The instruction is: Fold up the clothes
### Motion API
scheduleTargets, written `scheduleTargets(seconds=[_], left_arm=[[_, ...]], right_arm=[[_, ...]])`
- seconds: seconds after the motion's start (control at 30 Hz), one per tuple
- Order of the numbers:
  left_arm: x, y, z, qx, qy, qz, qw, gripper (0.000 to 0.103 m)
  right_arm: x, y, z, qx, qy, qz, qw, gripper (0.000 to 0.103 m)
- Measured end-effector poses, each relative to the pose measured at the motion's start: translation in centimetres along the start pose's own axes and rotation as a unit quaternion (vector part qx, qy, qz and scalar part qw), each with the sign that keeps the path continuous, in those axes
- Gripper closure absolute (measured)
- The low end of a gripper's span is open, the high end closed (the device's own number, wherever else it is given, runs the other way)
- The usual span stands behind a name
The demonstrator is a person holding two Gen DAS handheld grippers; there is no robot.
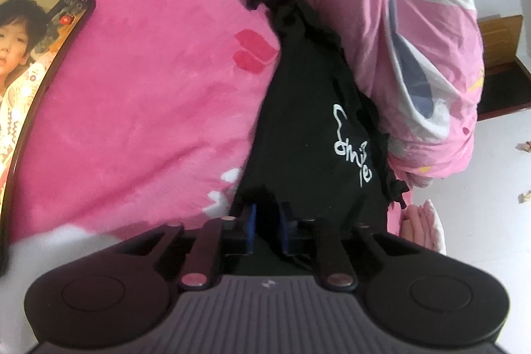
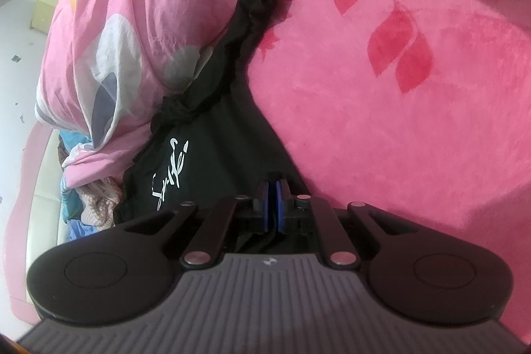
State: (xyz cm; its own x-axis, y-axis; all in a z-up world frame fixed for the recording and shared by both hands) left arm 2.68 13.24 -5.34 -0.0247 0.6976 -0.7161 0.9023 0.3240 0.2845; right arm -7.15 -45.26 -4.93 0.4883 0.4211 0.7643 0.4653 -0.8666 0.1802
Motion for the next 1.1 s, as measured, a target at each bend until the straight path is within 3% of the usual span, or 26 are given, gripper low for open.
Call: scheduleTargets(seconds=[0.07,0.27,0.53,0.83,1.1], left_arm=[[0.3,0.0,0.2,-0.004,0.001,-0.008,1.0000,0.102],[0.1,-0.5,-0.3,-0.030,0.012,0.015,0.9994,0.103],[-0.9,-2.2,-3.4,-0.061,-0.013,0.032,0.9975,0.103],[-1.7,-6.4,-8.5,-0.086,-0.041,0.043,0.9945,0.103],[-1.4,-10.5,-10.6,-0.073,-0.037,0.054,0.9952,0.103]], right_arm=[[0.1,0.0,0.0,-0.001,0.001,-0.005,1.000,0.099],[0.4,-0.4,-1.0,-0.019,0.013,-0.017,1.000,0.100],[0.7,-1.5,-4.4,-0.048,0.052,-0.013,0.997,0.101],[-2.3,-5.9,-10.6,-0.084,0.104,0.033,0.991,0.101],[-6.8,-10.3,-14.2,-0.104,0.131,0.091,0.982,0.101]])
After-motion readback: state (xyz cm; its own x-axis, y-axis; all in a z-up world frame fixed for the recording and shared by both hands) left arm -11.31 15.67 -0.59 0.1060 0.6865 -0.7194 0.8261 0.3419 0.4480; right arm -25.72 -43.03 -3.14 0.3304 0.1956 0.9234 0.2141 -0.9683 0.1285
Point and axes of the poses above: each gripper's, at about its wrist camera, not at the fingertips, and z roughly the way its jaws point, x to its left, y to its top, the point moved 4 cm from there along z, roughly the way its jaws point, and after that the axes turned 9 degrees about z, right-handed, at the moved point
